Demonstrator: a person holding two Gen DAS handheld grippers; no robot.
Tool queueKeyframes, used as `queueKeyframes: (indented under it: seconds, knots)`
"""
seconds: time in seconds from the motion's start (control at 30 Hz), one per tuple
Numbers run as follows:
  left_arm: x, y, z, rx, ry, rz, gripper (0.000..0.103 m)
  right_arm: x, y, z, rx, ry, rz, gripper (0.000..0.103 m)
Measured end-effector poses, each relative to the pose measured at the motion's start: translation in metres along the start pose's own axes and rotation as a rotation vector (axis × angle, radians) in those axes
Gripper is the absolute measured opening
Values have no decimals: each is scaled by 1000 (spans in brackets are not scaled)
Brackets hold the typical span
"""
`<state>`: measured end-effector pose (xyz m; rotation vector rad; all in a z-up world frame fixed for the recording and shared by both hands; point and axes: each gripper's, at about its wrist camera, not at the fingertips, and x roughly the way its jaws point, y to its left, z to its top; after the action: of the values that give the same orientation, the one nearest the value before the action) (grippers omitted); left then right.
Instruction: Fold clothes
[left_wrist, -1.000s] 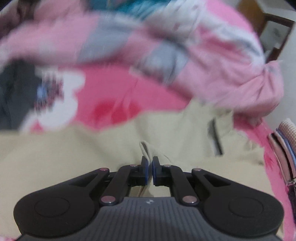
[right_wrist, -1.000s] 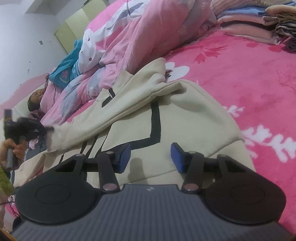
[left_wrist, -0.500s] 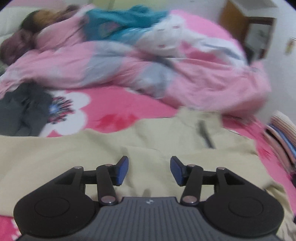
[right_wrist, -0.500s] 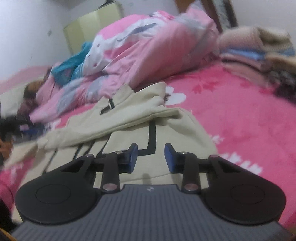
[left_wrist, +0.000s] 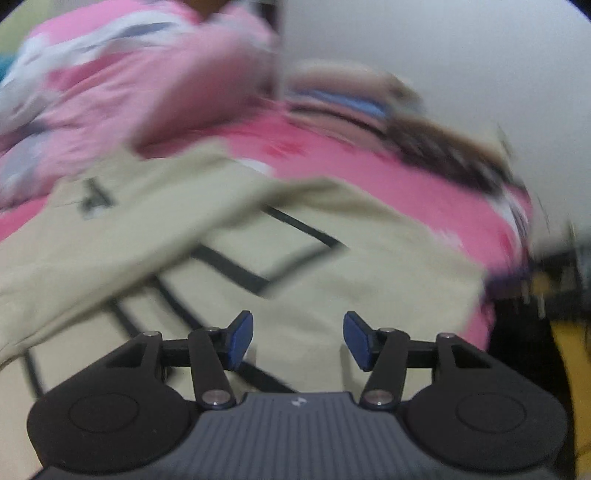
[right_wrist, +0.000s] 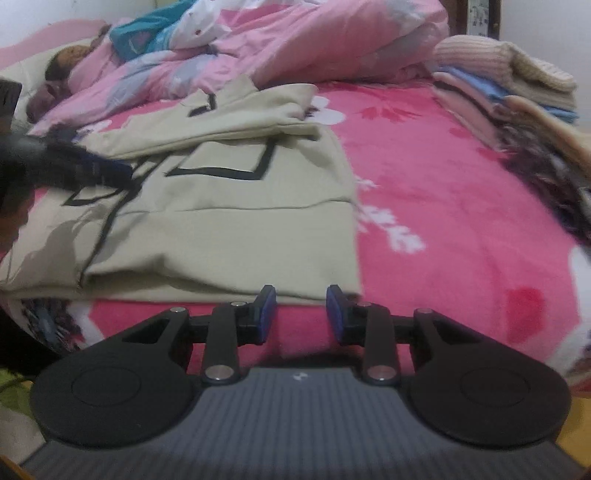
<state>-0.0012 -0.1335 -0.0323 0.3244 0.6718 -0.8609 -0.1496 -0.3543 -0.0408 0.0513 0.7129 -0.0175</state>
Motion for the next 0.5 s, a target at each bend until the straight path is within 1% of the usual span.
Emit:
queueKeyframes:
  seconds: [0.03, 0.07, 0.17, 0.2, 0.23, 0.27, 0.3, 0.37, 0.4, 0.43, 0.5]
  knots:
    - [2, -16, -7, 61, 6, 9, 55, -5, -2, 3, -4, -22, -14, 29]
    - [4, -30, -15, 123, 12, 23, 55, -7, -1, 7, -2, -51, 4, 29]
    - [3, -61, -39, 286, 6, 92, 56, -13, 0, 19, 5, -140, 62, 29]
    - [2, -66, -44, 312, 2, 100, 56, -8, 2, 20, -2, -150, 112, 29]
    - [0, -69, -47, 328, 0, 107, 56, -3, 5, 21, -10, -160, 164, 29]
    - [-1, -70, -48, 342, 1, 109, 56, 6, 7, 19, -28, -143, 218, 28]
    - [-1, -70, -48, 350, 4, 105, 56, 17, 8, 15, -37, -104, 249, 28]
    - [-2, -65, -43, 337, 29, 86, 56, 34, 5, 4, -70, -10, 230, 27]
    - [0, -63, -39, 328, 42, 78, 57, 28, 2, 2, -81, -27, 245, 27]
    - [-2, -60, -35, 321, 58, 70, 57, 21, -1, 5, -85, -13, 250, 27]
    - [-9, -53, -26, 306, 69, 56, 57, 6, -6, 13, -109, -31, 225, 28]
